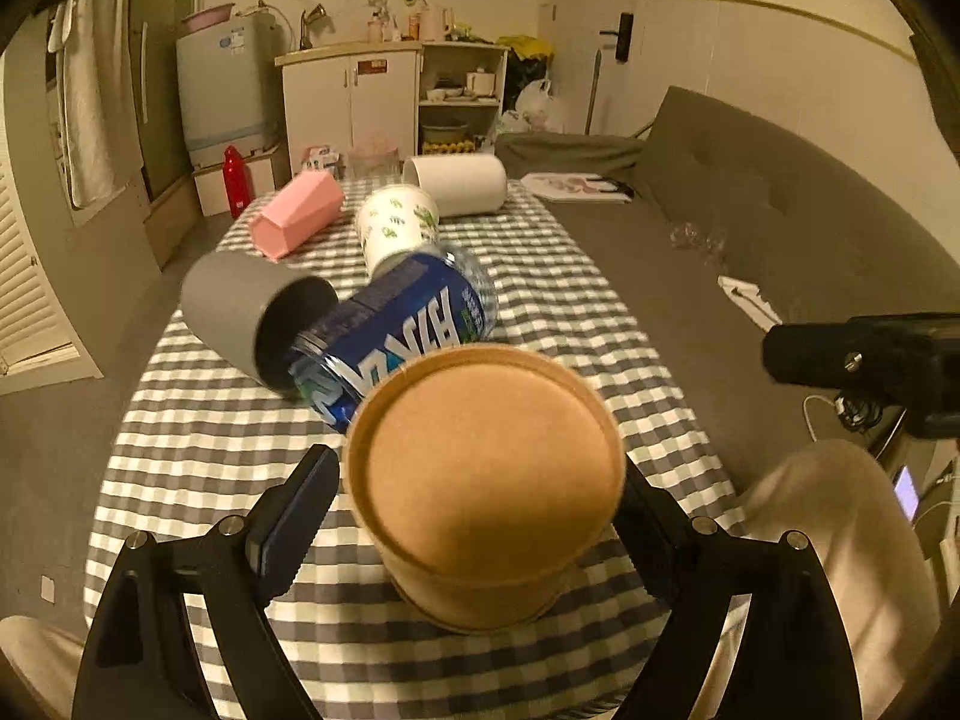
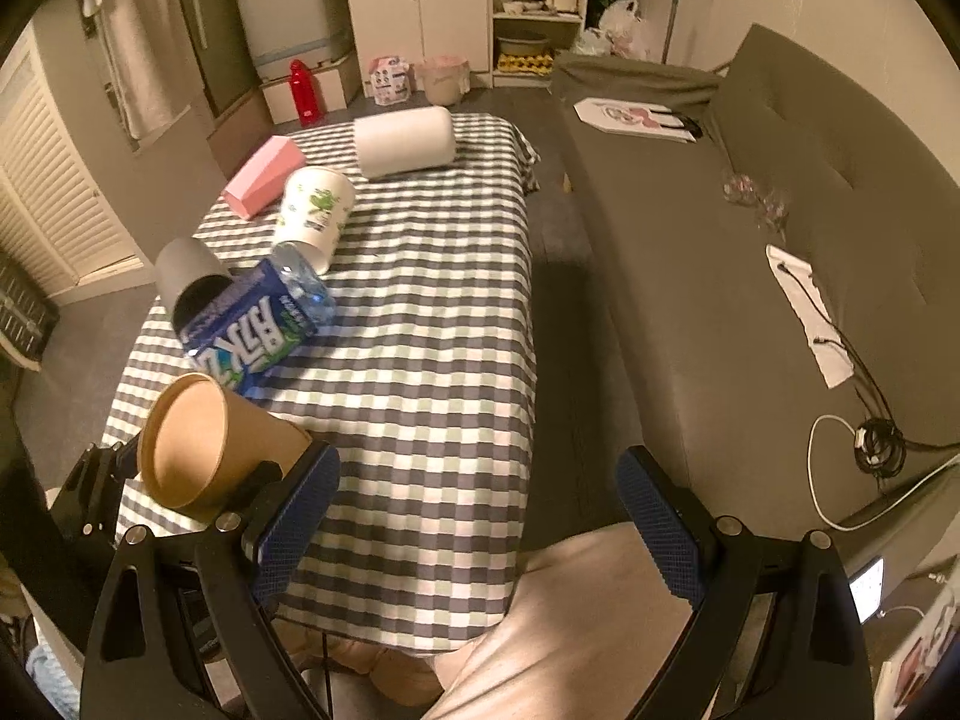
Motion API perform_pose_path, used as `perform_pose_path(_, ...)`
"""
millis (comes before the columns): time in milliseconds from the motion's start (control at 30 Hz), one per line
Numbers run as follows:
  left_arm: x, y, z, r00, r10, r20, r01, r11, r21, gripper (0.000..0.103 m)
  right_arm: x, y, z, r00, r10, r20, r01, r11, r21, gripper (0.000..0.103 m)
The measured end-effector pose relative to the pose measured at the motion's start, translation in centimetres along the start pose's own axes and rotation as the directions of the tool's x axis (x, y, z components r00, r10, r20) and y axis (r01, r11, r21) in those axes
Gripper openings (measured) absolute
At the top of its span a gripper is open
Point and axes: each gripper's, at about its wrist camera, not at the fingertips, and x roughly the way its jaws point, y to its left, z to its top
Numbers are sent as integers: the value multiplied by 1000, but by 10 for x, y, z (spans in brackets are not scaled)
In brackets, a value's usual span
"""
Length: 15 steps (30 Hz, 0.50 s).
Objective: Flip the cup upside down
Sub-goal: 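Lower the tan cup onto its base on the table and open the left gripper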
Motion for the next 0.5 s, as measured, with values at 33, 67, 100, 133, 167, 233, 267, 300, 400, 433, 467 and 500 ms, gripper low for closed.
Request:
perform_pose_path(33, -6, 0, 1, 1000, -4, 10, 4, 1000, -2, 90, -3, 2, -1, 1000, 0, 6, 0, 1000, -3, 94)
perform_pose_path(67, -10, 1, 2, 1000, -7, 18, 7, 1000, -3, 90, -6, 4, -1, 1000, 2, 13, -2, 1000, -6, 94)
perform_pose_path(100, -16, 1, 3, 1000, -10, 28, 10, 1000, -4, 90, -9, 6, -1, 1000, 4, 19, -4, 1000, -7, 94)
perform_pose_path(133, -21, 2, 4, 999, -13, 38, 13, 1000, -5, 90, -13, 8, -2, 1000, 4, 29, -4, 1000, -8, 94)
perform_pose_path(167, -27, 2, 6, 999, -18, 50, 18, 1000, -6, 90, -16, 9, -3, 999, 4, 38, -4, 1000, -10, 94)
perform_pose_path(233, -40, 2, 9, 997, -30, 75, 31, 999, -10, 90, -22, 10, -4, 998, 7, 58, -6, 1000, -10, 94)
perform_pose_path(267, -44, 3, 11, 996, -35, 85, 36, 999, -12, 90, -26, 11, -4, 998, 9, 70, -9, 1000, -9, 94)
perform_pose_path(300, -50, 3, 13, 995, -38, 97, 39, 999, -16, 90, -30, 12, -4, 996, 12, 83, -12, 1000, -8, 94)
perform_pose_path(400, -67, 10, 18, 991, -40, 127, 46, 998, -40, 90, -42, 14, -5, 991, 29, 131, -28, 1000, -7, 94)
perform_pose_path(433, -72, 14, 19, 990, -38, 136, 45, 998, -51, 90, -45, 14, -6, 989, 34, 146, -33, 999, -8, 94)
perform_pose_path(467, -76, 18, 19, 989, -35, 143, 44, 997, -62, 90, -49, 15, -6, 986, 38, 164, -37, 999, -11, 94)
perform_pose_path(500, -80, 24, 19, 988, -29, 151, 41, 996, -77, 90, -53, 16, -8, 981, 43, 187, -41, 999, -14, 94)
